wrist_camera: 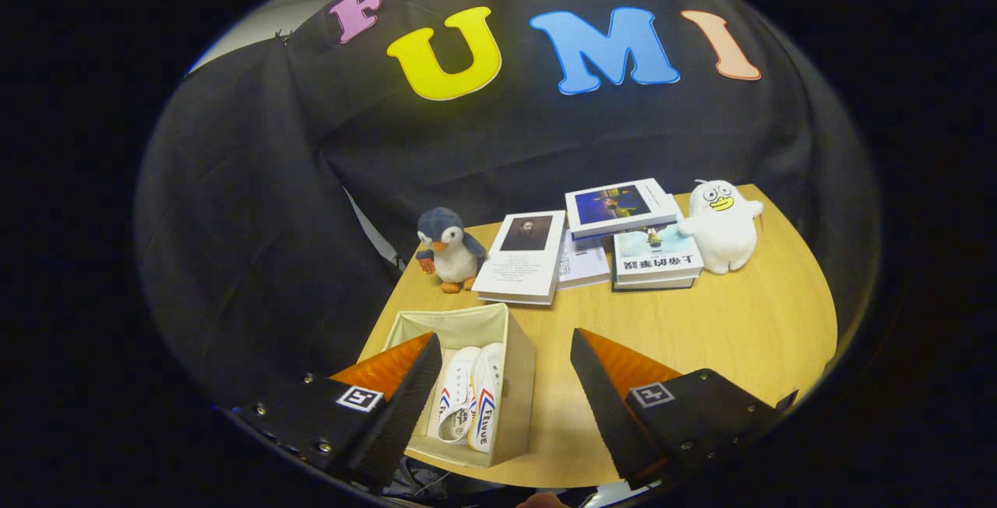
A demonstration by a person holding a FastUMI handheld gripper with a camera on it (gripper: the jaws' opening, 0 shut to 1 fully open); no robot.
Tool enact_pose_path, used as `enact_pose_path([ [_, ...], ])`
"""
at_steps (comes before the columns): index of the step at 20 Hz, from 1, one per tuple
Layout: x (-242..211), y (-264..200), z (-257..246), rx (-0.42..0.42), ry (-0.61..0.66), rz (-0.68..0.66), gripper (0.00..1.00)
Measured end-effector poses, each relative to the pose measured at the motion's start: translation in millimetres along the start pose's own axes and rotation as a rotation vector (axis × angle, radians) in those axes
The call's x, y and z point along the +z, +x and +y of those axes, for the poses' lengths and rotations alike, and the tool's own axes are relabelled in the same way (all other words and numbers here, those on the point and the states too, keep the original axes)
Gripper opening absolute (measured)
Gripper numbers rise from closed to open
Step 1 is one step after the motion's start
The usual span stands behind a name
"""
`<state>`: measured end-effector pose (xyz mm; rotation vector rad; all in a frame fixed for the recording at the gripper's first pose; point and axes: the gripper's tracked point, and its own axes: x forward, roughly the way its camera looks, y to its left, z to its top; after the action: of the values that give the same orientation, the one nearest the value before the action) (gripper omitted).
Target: Open the storage box then place both shoes into the box .Put the left shoe in first, then the right shoe, with the right side of both shoes facing outward in a uniform manner.
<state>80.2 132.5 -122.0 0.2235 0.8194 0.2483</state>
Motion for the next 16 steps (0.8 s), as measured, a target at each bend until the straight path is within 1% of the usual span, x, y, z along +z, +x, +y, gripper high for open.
enact_pose_path([
  [2,17.2,-20.2,-9.5,-0.003,-0.025,-0.073,0.99],
  [8,56.8,-80.9,-58.0,-0.082,-0.13,-0.275,0.99],
  [13,71.7,-116.0,-94.7,-0.121,-0.143,-0.405,0.99],
  [16,83.0,-136.6,-118.0,-0.171,-0.164,-0.507,0.99],
])
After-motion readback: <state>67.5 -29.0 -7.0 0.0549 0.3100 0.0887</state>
